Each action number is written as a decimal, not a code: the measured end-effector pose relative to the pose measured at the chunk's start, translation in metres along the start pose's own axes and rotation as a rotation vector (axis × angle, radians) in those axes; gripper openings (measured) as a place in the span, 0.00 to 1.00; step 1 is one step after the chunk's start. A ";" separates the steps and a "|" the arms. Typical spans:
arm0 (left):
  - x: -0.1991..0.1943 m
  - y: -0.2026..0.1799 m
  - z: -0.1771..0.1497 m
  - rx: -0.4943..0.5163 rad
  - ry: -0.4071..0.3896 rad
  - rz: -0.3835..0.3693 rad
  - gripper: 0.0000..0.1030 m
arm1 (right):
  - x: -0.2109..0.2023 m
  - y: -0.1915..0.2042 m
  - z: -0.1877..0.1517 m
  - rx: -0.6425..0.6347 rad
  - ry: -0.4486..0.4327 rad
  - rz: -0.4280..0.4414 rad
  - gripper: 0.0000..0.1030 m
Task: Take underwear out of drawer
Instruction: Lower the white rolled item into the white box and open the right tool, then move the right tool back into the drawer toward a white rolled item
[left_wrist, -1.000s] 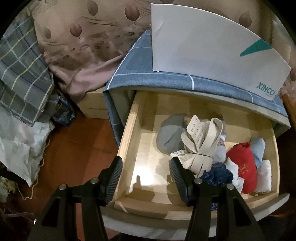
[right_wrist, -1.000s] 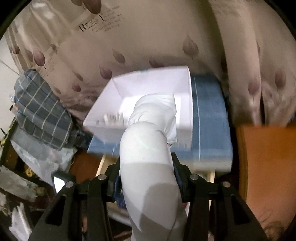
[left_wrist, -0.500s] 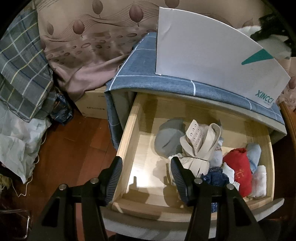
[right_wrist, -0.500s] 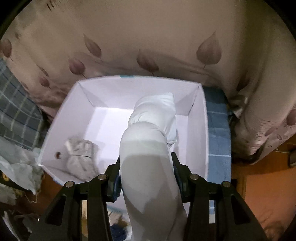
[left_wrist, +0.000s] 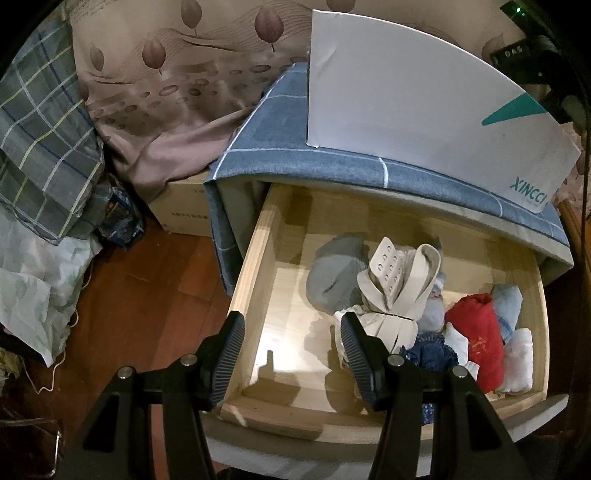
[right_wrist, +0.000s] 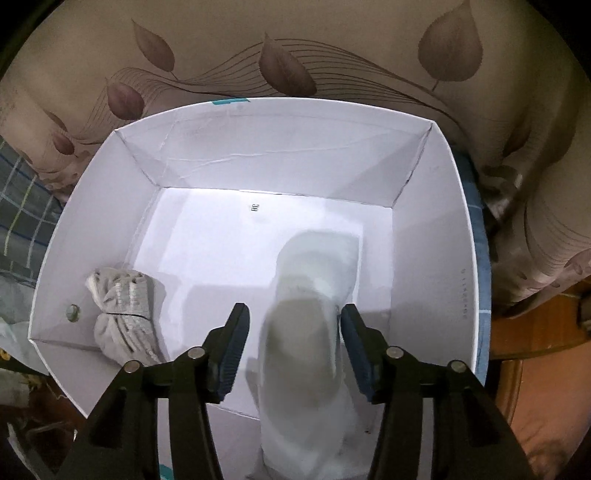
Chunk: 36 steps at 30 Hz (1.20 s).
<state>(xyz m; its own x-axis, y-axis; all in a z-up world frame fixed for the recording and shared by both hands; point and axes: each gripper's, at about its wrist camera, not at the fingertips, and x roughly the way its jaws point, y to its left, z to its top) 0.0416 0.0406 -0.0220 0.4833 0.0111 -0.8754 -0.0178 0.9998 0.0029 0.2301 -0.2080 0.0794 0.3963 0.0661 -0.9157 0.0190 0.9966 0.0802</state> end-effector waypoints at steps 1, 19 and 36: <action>0.001 0.000 0.000 0.001 0.001 -0.001 0.54 | -0.003 0.001 0.001 0.000 -0.002 0.004 0.52; 0.003 0.002 -0.001 -0.001 0.033 -0.031 0.54 | -0.085 -0.023 -0.142 -0.044 0.128 0.014 0.63; 0.003 0.004 -0.001 -0.005 0.034 -0.037 0.54 | 0.048 -0.048 -0.234 0.001 0.472 -0.117 0.50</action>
<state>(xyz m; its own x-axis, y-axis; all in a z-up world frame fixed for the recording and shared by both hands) 0.0419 0.0444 -0.0247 0.4533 -0.0261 -0.8910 -0.0053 0.9995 -0.0320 0.0329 -0.2414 -0.0602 -0.0686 -0.0307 -0.9972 0.0400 0.9986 -0.0335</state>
